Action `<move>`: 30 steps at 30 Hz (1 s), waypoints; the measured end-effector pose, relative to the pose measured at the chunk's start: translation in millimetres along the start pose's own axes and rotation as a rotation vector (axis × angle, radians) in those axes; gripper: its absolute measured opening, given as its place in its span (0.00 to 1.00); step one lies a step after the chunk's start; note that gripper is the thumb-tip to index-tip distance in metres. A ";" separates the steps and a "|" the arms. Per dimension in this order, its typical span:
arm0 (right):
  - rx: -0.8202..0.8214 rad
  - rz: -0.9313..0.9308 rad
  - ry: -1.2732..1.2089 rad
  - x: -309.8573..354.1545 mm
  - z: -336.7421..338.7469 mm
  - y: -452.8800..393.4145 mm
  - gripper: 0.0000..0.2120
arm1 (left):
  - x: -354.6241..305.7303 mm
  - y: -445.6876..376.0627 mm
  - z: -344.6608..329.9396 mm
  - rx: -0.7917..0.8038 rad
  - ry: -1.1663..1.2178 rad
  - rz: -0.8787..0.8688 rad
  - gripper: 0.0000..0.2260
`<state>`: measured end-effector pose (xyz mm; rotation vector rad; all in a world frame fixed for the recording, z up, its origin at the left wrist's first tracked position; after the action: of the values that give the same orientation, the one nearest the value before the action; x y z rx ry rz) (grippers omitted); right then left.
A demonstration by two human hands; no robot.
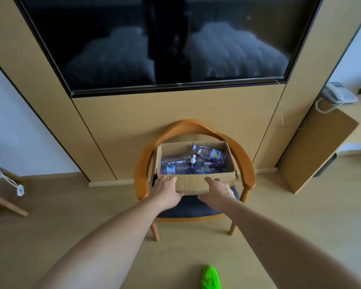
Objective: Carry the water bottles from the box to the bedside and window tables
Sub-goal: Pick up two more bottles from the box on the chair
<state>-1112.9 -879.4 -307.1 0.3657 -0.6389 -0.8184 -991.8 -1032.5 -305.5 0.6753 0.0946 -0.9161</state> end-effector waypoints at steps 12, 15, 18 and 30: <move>0.218 -0.041 0.004 -31.7 66.0 -195.0 0.31 | 0.9 -189.8 48.8 0.118 0.031 0.070 0.26; 0.268 -0.074 0.005 -32.9 60.3 -242.1 0.28 | 12.5 -241.1 50.9 0.171 0.037 0.072 0.28; 0.327 -0.109 0.008 -33.2 53.3 -285.8 0.29 | 27.3 -292.0 53.9 0.243 0.030 0.083 0.28; 0.348 -0.236 0.065 -25.2 17.2 -417.3 0.33 | 71.2 -430.9 28.9 0.377 -0.043 0.058 0.32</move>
<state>-1369.6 -1126.9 -525.8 0.7931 -0.6861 -0.9156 -1280.2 -1279.9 -522.7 1.0012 -0.1394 -0.9007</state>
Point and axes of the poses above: each hand's wrist, its own y-axis away from the middle knuckle, its own z-axis out of the back of the hand, x = y × z, the point moved 1 cm from there along -y, towards the middle knuckle, and after that the axes turned 14 degrees about x, right-handed, at the moved point
